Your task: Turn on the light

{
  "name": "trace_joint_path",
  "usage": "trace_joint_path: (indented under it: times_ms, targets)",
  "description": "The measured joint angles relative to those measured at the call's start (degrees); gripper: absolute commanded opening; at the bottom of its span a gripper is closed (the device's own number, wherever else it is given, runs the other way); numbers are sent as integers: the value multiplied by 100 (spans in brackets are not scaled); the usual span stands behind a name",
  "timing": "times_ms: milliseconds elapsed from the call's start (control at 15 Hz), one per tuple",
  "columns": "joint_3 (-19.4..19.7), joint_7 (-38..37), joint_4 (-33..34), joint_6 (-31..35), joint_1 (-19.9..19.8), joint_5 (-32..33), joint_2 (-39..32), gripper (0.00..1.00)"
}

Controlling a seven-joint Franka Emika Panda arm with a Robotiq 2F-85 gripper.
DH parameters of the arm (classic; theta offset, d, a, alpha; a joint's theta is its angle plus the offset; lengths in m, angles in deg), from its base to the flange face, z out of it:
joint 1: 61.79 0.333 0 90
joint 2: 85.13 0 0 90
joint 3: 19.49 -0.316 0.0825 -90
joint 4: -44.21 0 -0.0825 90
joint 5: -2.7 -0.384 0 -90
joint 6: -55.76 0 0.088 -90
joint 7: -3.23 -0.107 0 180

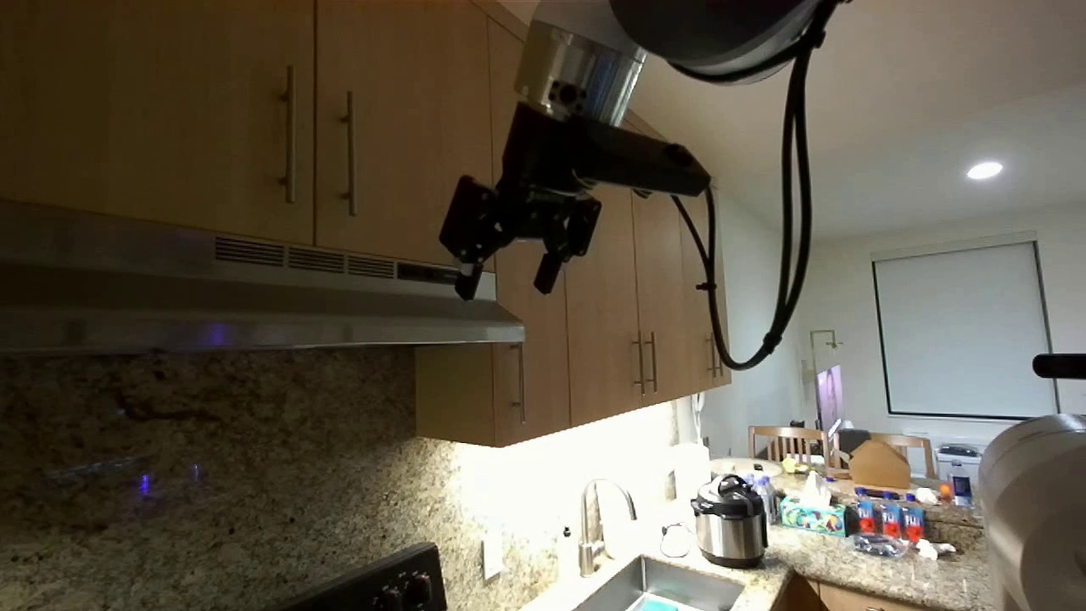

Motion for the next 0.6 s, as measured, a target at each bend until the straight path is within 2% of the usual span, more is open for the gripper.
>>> trace_joint_path:
  times_ms: [133,600]
  targets:
    - [-5,0,-8,233,-83,-3,-107,100]
    - [147,205,126,1693,-507,64,-864,100]
